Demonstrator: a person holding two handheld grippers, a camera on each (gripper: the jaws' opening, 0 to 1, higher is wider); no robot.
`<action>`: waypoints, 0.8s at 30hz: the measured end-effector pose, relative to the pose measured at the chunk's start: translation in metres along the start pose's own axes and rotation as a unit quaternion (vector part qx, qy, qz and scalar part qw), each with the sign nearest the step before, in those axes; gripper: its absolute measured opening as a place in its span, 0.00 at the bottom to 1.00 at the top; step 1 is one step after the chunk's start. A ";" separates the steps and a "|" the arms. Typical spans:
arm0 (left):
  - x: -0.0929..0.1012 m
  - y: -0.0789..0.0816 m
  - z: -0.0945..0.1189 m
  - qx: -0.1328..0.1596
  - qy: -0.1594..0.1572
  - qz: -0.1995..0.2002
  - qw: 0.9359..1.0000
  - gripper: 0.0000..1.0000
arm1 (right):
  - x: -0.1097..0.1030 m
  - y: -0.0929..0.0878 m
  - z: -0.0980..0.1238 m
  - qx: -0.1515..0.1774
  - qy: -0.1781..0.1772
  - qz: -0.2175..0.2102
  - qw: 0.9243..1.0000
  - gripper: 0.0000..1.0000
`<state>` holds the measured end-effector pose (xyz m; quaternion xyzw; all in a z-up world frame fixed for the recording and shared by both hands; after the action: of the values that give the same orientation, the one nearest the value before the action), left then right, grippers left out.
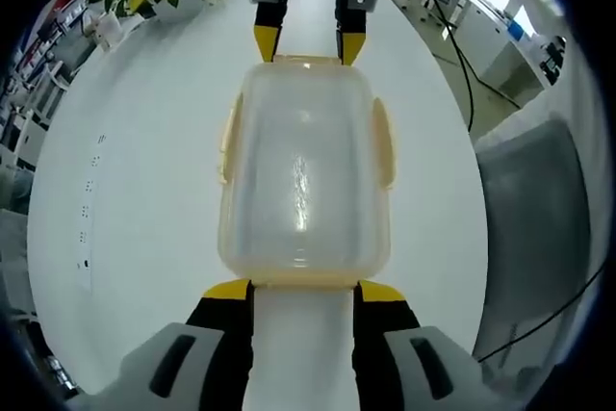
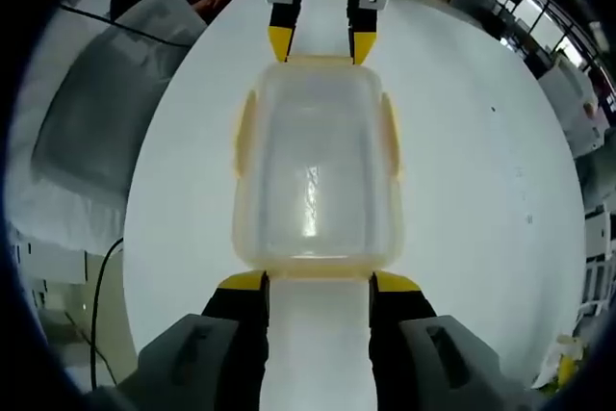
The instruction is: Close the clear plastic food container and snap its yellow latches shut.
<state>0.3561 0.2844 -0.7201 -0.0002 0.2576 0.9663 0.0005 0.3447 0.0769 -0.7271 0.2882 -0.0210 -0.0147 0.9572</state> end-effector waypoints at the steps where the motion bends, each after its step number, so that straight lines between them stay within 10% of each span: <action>1: 0.000 -0.002 0.001 0.005 0.003 0.008 1.000 0.35 | -0.001 -0.002 0.000 0.010 -0.006 0.005 1.000 0.37; 4: 0.003 -0.010 0.001 0.004 0.003 0.024 1.000 0.43 | -0.006 -0.015 -0.005 0.014 -0.017 -0.033 0.999 0.34; 8: -0.004 -0.039 0.005 -0.067 0.059 0.016 0.996 0.58 | -0.012 -0.049 -0.015 -0.029 -0.035 -0.050 0.998 0.33; 11: -0.006 -0.052 0.014 -0.078 0.106 0.168 0.977 0.53 | -0.013 -0.064 -0.012 -0.031 -0.052 -0.112 0.992 0.35; 13: -0.008 -0.048 0.018 -0.025 0.115 0.256 0.960 0.54 | -0.013 -0.073 -0.004 -0.031 -0.062 -0.152 0.986 0.45; 18: -0.007 -0.022 0.039 0.113 0.096 0.445 0.883 0.53 | -0.005 -0.077 0.022 -0.010 -0.094 -0.259 0.961 0.45; 21: -0.007 -0.011 0.046 0.178 0.072 0.571 0.798 0.52 | 0.008 -0.068 0.043 0.037 -0.129 -0.364 0.922 0.43; 23: -0.004 -0.009 0.043 0.194 0.056 0.629 0.751 0.52 | 0.009 -0.060 0.053 0.069 -0.113 -0.479 0.868 0.45; 24: -0.001 -0.009 0.040 0.192 0.052 0.629 0.752 0.51 | 0.007 -0.054 0.055 0.090 -0.092 -0.515 0.848 0.47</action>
<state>0.3574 0.3123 -0.6903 0.1117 0.3797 0.6770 -0.6205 0.3478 0.0015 -0.7106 0.3398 0.0413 -0.5297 0.7760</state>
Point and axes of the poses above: the point that each gripper's makers call its tool centre point, and the gripper's own axes: z roughly backward along the fingers, x roughly to its right, y roughly out of its top, the point moved 7 cm from there along z, roughly backward along the fingers, and after that the axes turned 13 degrees about x, right-handed, at the moved point
